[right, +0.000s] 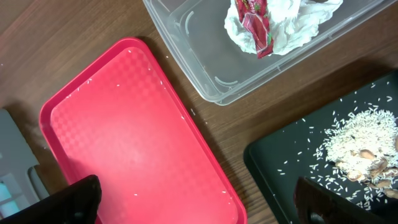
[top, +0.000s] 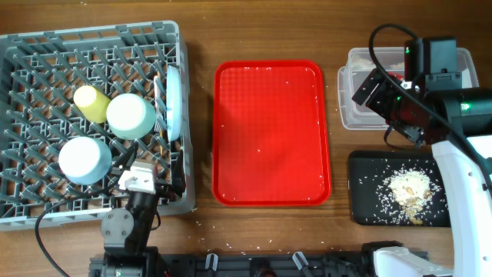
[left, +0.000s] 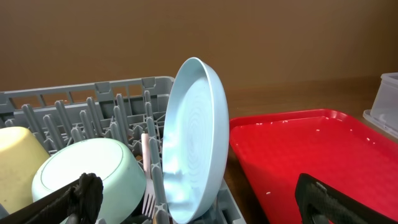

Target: Sort waste into correct bins and load items into the dishwasher rack

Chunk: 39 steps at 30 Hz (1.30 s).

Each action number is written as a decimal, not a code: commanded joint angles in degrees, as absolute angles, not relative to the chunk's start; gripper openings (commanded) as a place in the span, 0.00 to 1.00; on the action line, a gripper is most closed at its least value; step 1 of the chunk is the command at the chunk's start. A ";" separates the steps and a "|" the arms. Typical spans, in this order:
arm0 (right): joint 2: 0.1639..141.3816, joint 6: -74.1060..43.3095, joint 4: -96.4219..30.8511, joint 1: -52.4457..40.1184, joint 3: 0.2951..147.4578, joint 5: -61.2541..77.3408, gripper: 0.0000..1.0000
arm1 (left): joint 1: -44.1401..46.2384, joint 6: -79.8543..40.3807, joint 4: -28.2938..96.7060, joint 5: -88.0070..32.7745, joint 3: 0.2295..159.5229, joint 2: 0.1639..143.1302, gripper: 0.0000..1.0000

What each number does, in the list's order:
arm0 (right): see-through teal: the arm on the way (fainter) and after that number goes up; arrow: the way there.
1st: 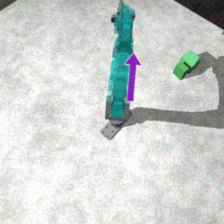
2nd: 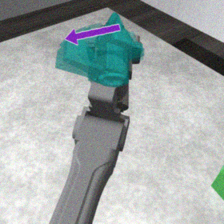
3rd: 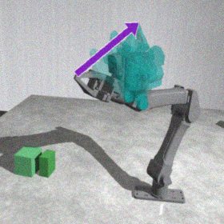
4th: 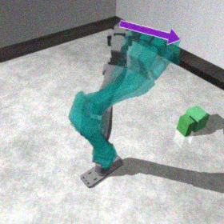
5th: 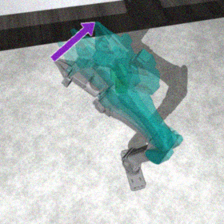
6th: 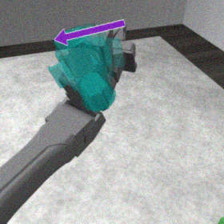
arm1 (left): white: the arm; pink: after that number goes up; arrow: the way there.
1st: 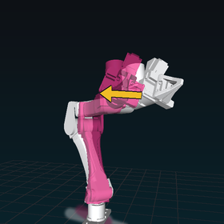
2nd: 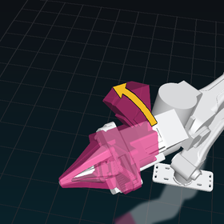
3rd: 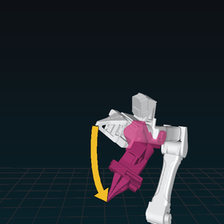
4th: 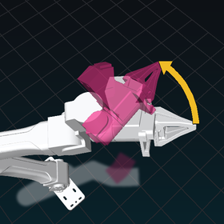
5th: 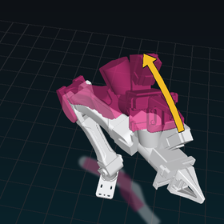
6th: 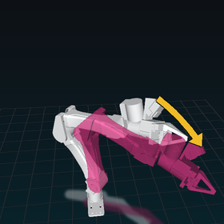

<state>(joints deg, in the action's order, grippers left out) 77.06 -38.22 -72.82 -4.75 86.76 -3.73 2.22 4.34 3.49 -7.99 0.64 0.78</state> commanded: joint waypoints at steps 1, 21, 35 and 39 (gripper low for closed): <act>77.58 -37.54 -72.71 -4.54 87.00 -4.71 1.00 | 2.46 5.17 3.68 -8.47 0.32 0.21 1.00; 77.58 -37.52 -72.71 -4.54 87.00 -4.71 1.00 | 2.46 5.17 3.68 -8.47 0.32 0.21 1.00; 74.56 -37.54 -72.71 -4.54 86.98 -4.71 1.00 | 2.46 5.17 3.68 -8.47 0.32 0.23 1.00; 68.36 -37.54 -72.64 -4.51 86.98 -4.71 1.00 | 2.46 5.17 3.68 -8.47 0.32 0.21 1.00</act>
